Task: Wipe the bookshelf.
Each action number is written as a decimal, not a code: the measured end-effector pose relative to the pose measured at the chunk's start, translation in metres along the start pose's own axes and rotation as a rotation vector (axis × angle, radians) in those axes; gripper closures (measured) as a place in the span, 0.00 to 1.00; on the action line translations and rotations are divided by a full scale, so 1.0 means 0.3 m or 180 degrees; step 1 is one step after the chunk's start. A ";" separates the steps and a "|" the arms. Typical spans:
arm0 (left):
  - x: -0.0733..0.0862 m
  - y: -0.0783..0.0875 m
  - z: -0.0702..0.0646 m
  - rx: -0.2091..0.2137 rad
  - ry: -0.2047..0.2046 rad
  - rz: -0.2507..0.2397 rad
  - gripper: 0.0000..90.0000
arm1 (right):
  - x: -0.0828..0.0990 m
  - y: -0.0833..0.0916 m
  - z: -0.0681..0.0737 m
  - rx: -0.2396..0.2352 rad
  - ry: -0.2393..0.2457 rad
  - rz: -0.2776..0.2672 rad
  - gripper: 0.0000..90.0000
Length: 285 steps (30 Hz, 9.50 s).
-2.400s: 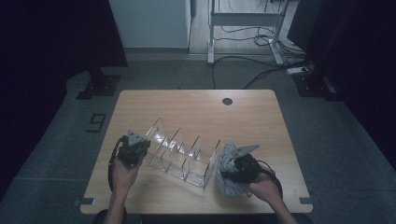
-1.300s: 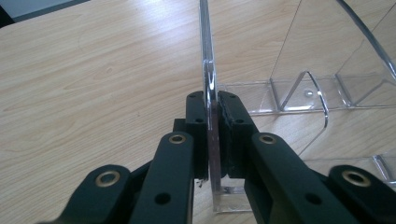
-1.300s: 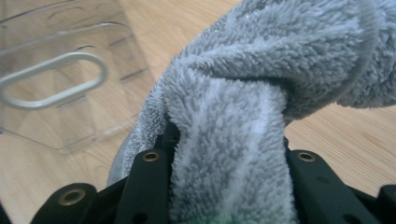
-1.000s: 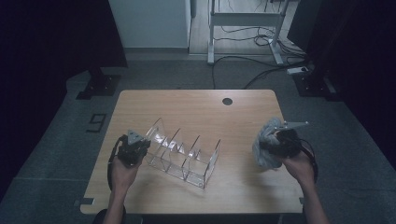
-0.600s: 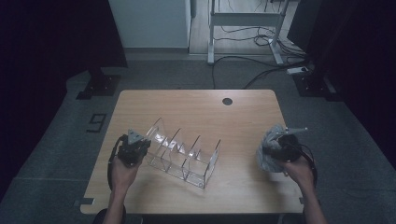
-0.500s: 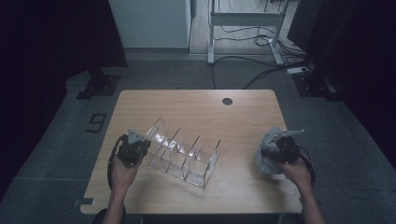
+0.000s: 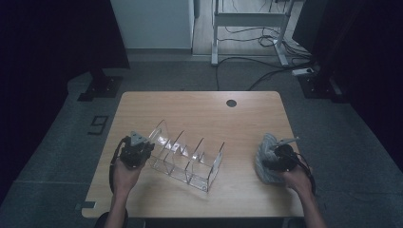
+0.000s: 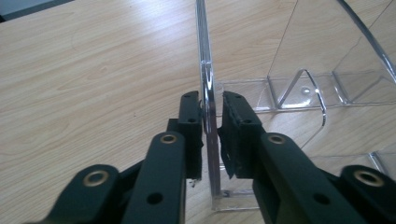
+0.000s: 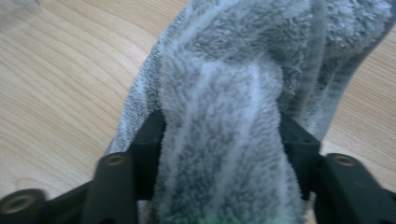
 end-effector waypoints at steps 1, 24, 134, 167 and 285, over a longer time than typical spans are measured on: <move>0.000 0.000 0.000 0.0020 0.0016 0.0002 0.85 | -0.001 0.001 0.004 -0.0016 0.0003 0.0007 0.44; -0.044 0.103 -0.003 0.0475 0.0185 -0.0203 0.13 | -0.145 0.126 0.057 -0.0476 0.0131 -0.0441 0.10; 0.039 -0.008 -0.137 0.0631 -0.0054 -0.0016 0.00 | -0.253 0.082 0.574 -0.1699 0.0864 -0.0522 0.92; 0.069 0.082 -0.271 0.1138 -0.0160 -0.0027 0.29 | -0.343 -0.142 0.511 -0.1617 0.0734 -0.0533 0.65; 0.010 0.068 -0.235 0.0587 -0.0045 0.0026 0.67 | -0.237 0.040 0.364 -0.0968 0.0431 -0.0576 0.40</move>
Point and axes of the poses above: each handheld gripper's, and its own axes: y roughly backward along the jaws, x roughly out of its underside, z roughly to its left, the point moved 5 cm from there along -y, roughly forward along the jaws, and after that the axes turned 15 degrees about -z, right-handed, at the moved point
